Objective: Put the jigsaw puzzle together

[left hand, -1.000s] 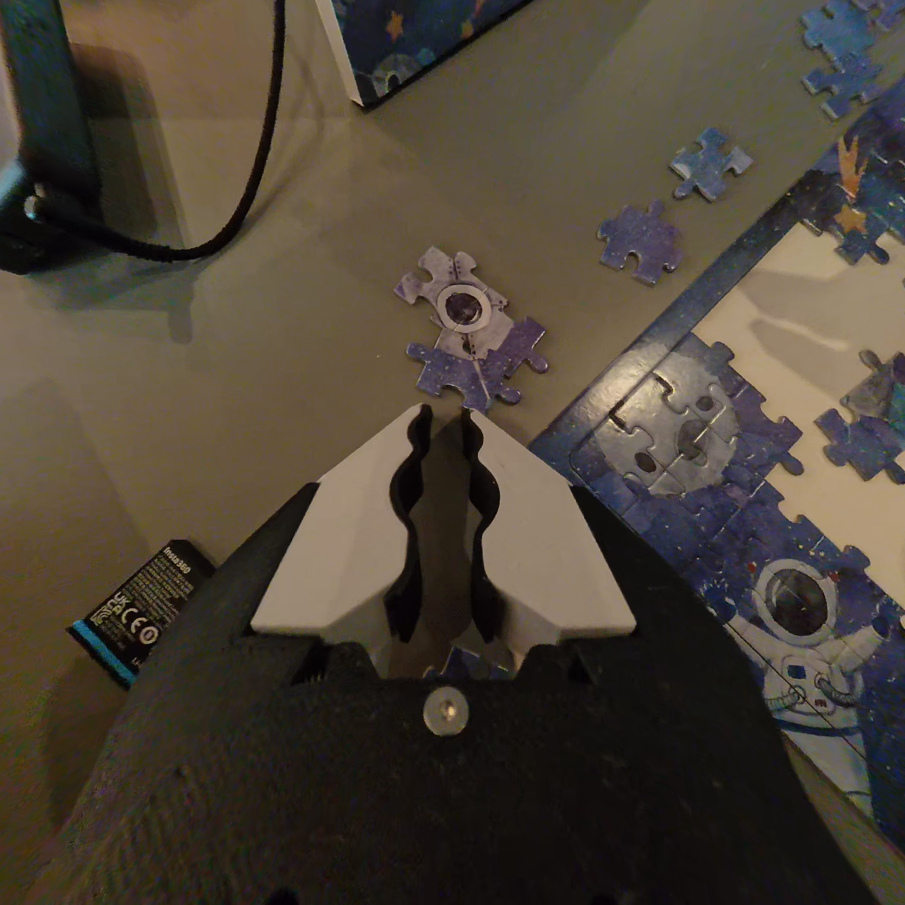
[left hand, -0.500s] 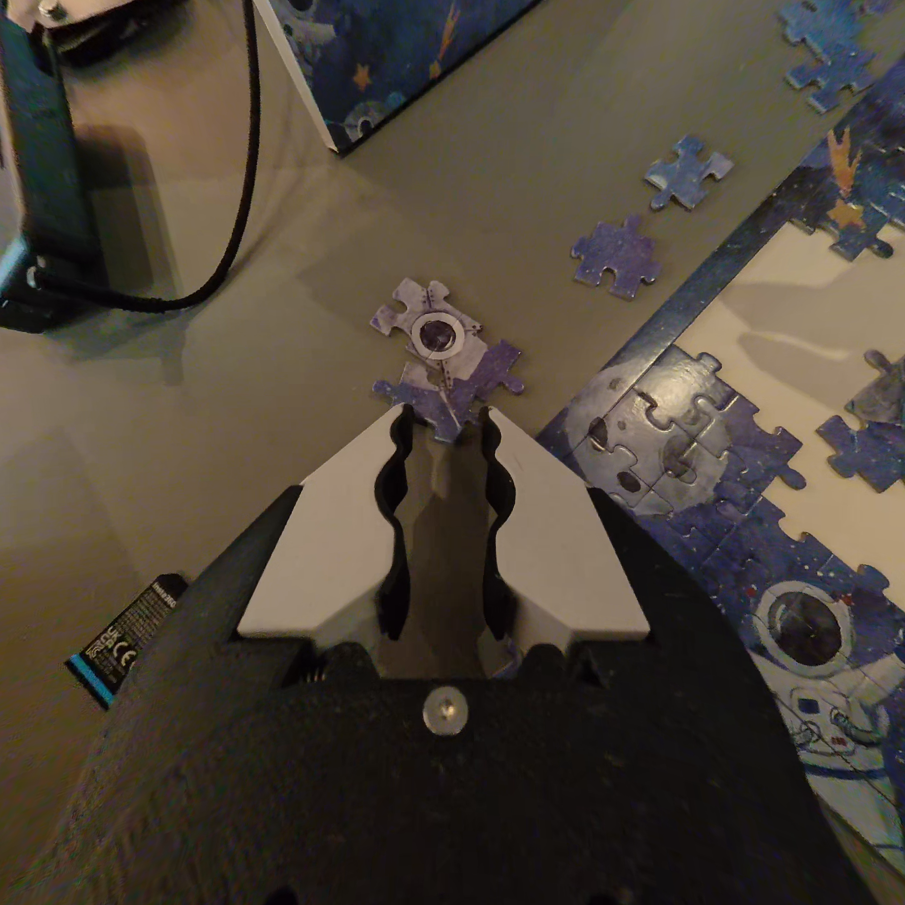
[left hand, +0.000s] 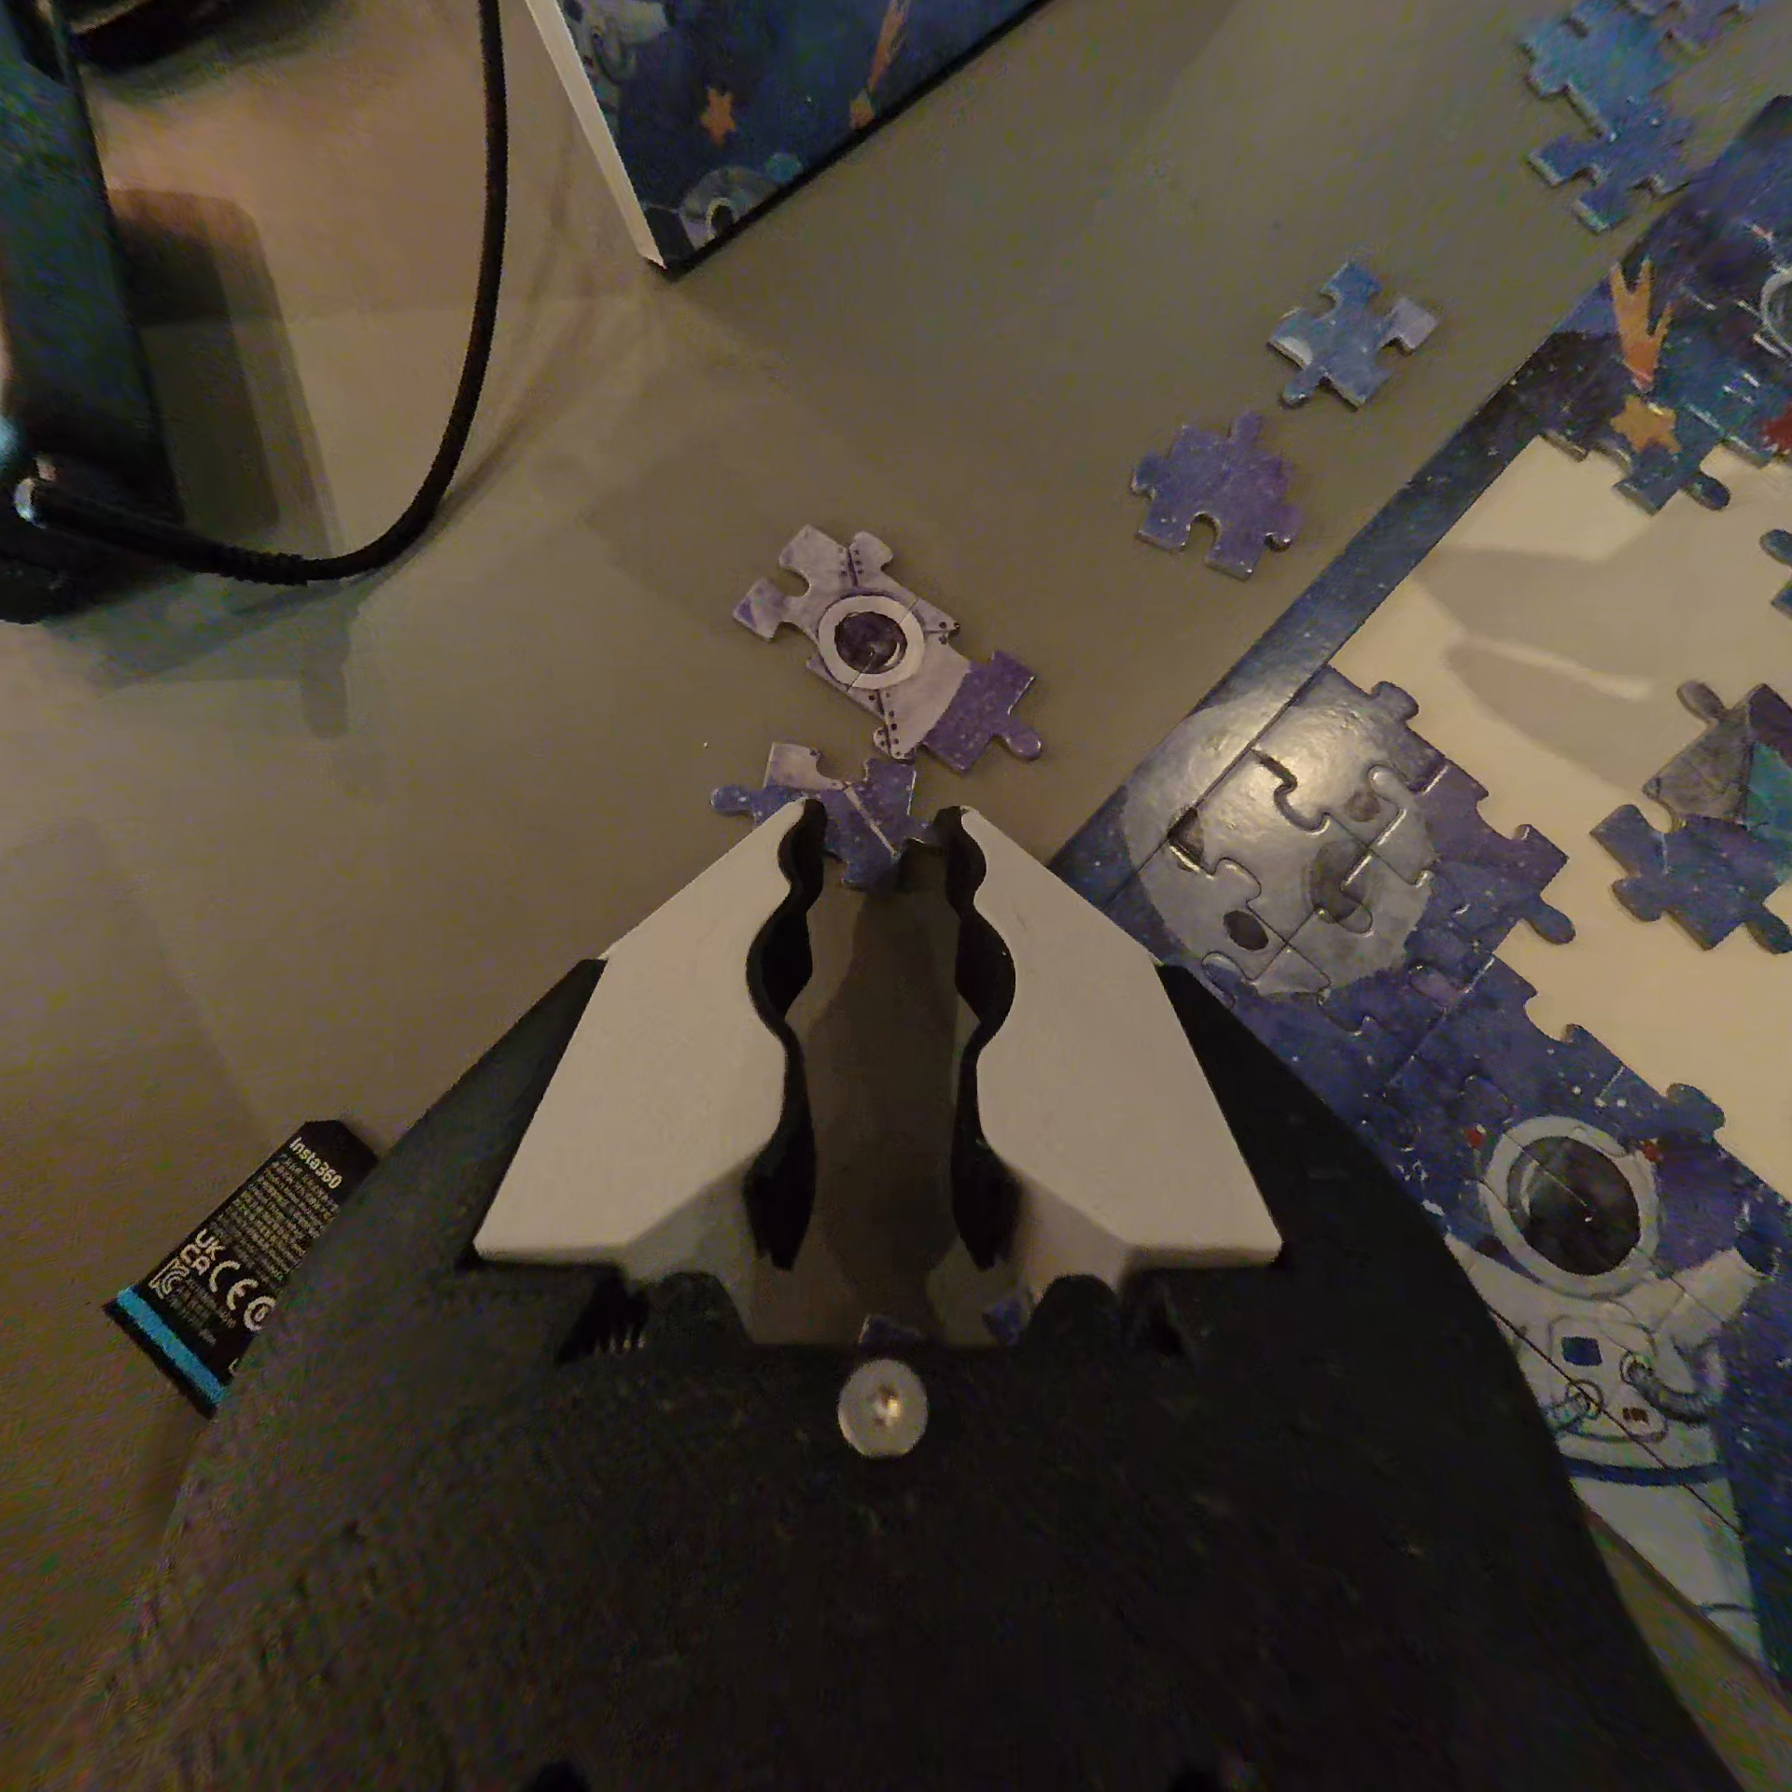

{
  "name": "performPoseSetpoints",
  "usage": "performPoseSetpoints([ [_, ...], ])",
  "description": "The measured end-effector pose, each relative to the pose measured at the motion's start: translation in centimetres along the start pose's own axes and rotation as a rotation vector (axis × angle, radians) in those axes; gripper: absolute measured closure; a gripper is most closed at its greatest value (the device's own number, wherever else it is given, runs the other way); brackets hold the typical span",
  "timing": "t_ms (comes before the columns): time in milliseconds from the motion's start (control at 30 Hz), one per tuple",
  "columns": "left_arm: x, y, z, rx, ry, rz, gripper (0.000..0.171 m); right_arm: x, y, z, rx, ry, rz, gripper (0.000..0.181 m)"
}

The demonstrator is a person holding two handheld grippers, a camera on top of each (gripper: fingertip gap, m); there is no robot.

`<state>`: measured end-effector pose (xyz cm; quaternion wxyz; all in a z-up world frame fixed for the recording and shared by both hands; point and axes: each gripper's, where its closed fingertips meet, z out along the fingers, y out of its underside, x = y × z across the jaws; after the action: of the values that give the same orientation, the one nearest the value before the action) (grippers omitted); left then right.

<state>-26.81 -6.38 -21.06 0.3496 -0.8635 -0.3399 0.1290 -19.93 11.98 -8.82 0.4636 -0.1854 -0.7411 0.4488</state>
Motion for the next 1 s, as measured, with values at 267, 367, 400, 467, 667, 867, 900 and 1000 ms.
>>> performPoseSetpoints([
  [267,-0.3,0.1,-0.1,-0.002,-0.007,-0.001,0.148,0.0,0.0,0.0,-0.001,-0.001,-0.001,0.154],
  [367,-0.7,0.1,-0.3,-0.001,-0.019,-0.009,0.149,0.0,0.0,0.0,0.000,0.000,-0.001,0.154],
  [400,-0.8,0.2,-0.3,0.000,-0.020,-0.012,0.149,0.0,0.0,0.0,0.001,0.000,0.000,0.154],
  [467,-1.0,0.2,-0.3,0.000,-0.028,-0.015,0.149,0.0,0.0,0.0,0.000,-0.001,-0.001,0.154],
  [667,-1.8,0.2,-0.6,0.011,-0.054,-0.028,0.149,0.0,-0.1,0.0,0.001,0.000,-0.002,0.154],
  [867,-2.4,-0.1,-1.0,0.042,-0.052,-0.046,0.145,0.0,-0.1,0.0,0.001,0.001,-0.006,0.154],
  [900,-2.1,-0.3,-1.0,0.060,-0.029,-0.040,0.138,0.0,-0.1,0.0,0.002,0.001,-0.007,0.154],
  [1000,-2.1,-0.5,-1.2,0.079,-0.010,-0.048,0.130,-0.1,-0.1,-0.1,0.002,0.001,-0.008,0.154],
])
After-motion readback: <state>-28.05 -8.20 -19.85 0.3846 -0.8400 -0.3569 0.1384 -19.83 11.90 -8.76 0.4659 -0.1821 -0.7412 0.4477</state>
